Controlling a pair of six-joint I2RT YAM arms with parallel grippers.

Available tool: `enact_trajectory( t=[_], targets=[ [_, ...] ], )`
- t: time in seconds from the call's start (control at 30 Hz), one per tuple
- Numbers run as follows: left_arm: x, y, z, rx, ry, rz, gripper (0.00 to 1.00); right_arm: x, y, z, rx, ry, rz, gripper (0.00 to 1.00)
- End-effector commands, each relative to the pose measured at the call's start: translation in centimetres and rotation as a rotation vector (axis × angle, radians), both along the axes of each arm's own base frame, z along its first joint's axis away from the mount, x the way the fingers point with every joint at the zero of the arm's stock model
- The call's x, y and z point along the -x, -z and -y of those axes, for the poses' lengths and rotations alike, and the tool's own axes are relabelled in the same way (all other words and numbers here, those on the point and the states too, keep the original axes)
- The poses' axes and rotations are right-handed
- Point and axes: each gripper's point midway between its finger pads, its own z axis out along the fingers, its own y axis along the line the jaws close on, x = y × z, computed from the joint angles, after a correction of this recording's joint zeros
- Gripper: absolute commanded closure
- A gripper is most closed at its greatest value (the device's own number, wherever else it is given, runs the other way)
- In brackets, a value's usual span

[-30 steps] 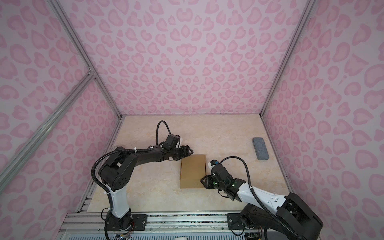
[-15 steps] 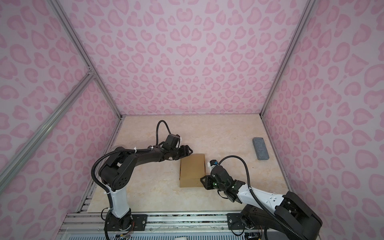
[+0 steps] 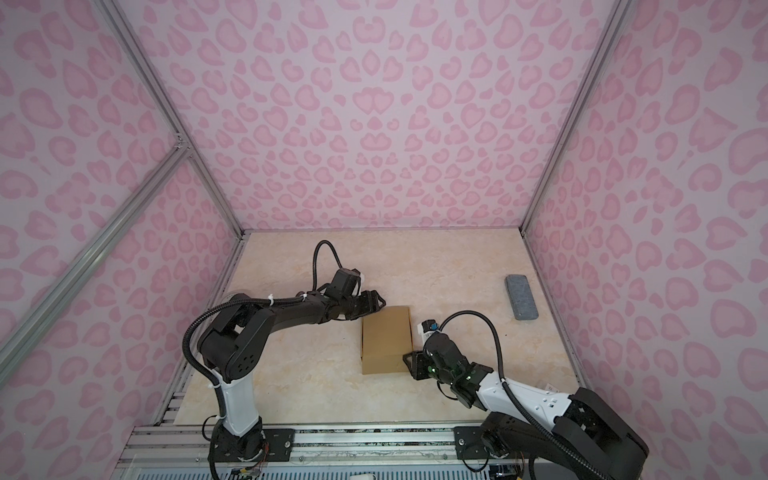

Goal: Fold the paper box

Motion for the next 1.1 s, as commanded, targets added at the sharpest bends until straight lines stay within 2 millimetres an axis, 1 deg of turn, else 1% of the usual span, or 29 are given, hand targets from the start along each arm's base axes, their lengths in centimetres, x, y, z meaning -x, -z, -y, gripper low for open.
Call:
enact_trajectory(
  t=[0.0,0.07,0.2,0.4,0.57,0.8,0.93,1.07],
  targets=[
    [10.1,6.7,-5.6,-0.263,-0.015,-0.476,0.23,0.5,0.7,1.0,0.032,0.027,-0.026,0.59],
    [10.1,6.7,-5.6,-0.263,-0.015,-0.473,0.23,0.9,0.7,1.3,0.032,0.032,-0.04,0.59],
    [10.1,6.7,-5.7,-0.265,-0.017,-0.476,0.23,1.6,0.0,1.9,0.017,0.044,-0.046,0.59],
    [10.0,6.7,-5.6,-0.265,-0.021,-0.475,0.23,2.8,-0.5,2.8,-0.019,0.072,-0.065,0.57],
    [10.1,6.8,-5.7,-0.265,-0.023,-0.476,0.23,3.3,-0.1,3.1,-0.017,0.073,-0.094,0.56],
    [10.1,6.8,-5.7,-0.266,-0.023,-0.477,0.22,2.8,0.2,1.4,-0.059,0.047,-0.109,0.56],
    [10.1,6.8,-5.7,-0.266,-0.022,-0.474,0.23,2.2,-0.3,0.6,-0.089,0.037,-0.087,0.55],
    [10.1,6.8,-5.7,-0.266,-0.022,-0.476,0.23,1.9,-0.3,0.2,-0.104,0.031,-0.083,0.54]
  ],
)
